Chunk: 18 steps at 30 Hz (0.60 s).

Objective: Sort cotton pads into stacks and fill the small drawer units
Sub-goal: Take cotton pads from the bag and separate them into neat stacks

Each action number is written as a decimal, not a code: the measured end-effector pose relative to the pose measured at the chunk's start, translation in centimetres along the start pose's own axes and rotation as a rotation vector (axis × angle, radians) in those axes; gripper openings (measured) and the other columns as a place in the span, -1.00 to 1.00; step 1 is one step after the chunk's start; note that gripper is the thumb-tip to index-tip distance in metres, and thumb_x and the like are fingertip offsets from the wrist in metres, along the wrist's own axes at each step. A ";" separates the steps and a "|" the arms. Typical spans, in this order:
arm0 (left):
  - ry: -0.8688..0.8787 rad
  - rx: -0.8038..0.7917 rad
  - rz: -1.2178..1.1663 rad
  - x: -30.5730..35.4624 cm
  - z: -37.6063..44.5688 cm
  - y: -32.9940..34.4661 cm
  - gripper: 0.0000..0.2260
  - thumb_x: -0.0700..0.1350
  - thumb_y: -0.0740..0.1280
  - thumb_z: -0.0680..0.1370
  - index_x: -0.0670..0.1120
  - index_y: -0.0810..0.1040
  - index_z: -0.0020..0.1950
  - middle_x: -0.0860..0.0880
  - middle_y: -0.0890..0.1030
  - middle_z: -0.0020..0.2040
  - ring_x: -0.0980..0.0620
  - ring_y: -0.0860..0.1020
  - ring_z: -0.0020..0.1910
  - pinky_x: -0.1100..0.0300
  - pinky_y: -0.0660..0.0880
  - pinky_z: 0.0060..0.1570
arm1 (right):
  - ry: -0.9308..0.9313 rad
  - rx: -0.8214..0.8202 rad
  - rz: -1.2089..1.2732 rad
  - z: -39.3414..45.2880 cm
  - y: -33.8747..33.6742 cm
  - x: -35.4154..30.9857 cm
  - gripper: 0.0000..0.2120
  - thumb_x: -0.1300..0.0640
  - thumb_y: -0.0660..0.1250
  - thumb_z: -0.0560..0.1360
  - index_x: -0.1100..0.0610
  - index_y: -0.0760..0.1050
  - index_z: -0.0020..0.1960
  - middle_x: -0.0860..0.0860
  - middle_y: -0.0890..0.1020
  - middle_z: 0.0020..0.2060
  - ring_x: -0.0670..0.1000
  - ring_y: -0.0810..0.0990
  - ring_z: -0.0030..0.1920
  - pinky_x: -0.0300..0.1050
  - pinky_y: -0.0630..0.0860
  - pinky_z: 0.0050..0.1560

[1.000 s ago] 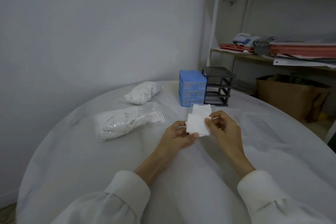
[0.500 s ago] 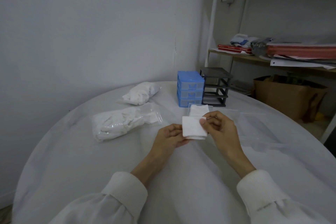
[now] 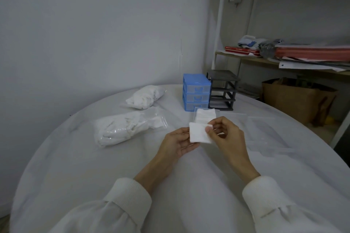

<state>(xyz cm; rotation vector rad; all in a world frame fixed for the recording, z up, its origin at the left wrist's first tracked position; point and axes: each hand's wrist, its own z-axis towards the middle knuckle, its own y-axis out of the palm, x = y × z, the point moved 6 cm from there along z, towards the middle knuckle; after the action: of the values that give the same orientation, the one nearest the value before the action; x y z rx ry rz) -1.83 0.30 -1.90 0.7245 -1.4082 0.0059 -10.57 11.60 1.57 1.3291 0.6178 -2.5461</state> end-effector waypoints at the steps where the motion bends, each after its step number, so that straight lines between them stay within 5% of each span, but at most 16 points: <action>1: -0.009 0.007 -0.034 0.0 0.0 0.1 -0.80 -0.32 0.12 0.58 -0.23 0.54 0.02 -0.11 0.67 -0.14 0.03 0.66 -0.21 0.22 0.61 -0.12 | -0.004 0.003 -0.003 0.0 0.0 0.0 -0.90 0.28 0.41 0.43 0.15 0.50 -0.12 -0.08 0.55 -0.28 -0.15 0.50 -0.29 -0.42 0.44 -0.29; 12: 0.113 0.044 0.114 0.1 -0.2 -0.5 -0.89 -0.30 0.31 0.51 -0.21 0.57 0.01 -0.07 0.67 -0.14 0.08 0.66 -0.15 0.30 0.57 -0.15 | 0.060 -0.040 0.075 -0.2 0.6 0.2 -0.81 0.22 0.38 0.46 0.11 0.47 0.05 -0.14 0.55 -0.09 -0.18 0.53 -0.09 -0.43 0.48 -0.18; 16: 0.123 0.074 0.134 0.3 -0.3 -0.7 -0.93 -0.30 0.33 0.50 -0.21 0.57 -0.03 -0.06 0.68 -0.20 0.09 0.66 -0.21 0.32 0.56 -0.21 | 0.119 -0.107 0.102 0.0 0.8 0.5 -0.86 0.26 0.41 0.44 0.05 0.52 -0.12 -0.03 0.59 -0.23 -0.01 0.58 -0.16 -0.19 0.54 -0.11; 18: 0.143 0.098 0.162 0.3 -0.4 -0.8 -0.95 -0.31 0.35 0.49 -0.20 0.57 -0.09 -0.05 0.67 -0.24 0.11 0.65 -0.25 0.33 0.55 -0.24 | 0.083 -0.106 0.086 0.0 0.6 0.2 -0.84 0.28 0.42 0.42 0.04 0.52 -0.17 -0.05 0.59 -0.25 -0.11 0.54 -0.24 -0.33 0.51 -0.18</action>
<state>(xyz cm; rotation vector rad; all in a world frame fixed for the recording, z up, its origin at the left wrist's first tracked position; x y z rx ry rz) -1.11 -0.27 -1.93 0.6756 -1.3330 0.2505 -10.48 11.07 1.28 1.3994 0.6858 -2.3664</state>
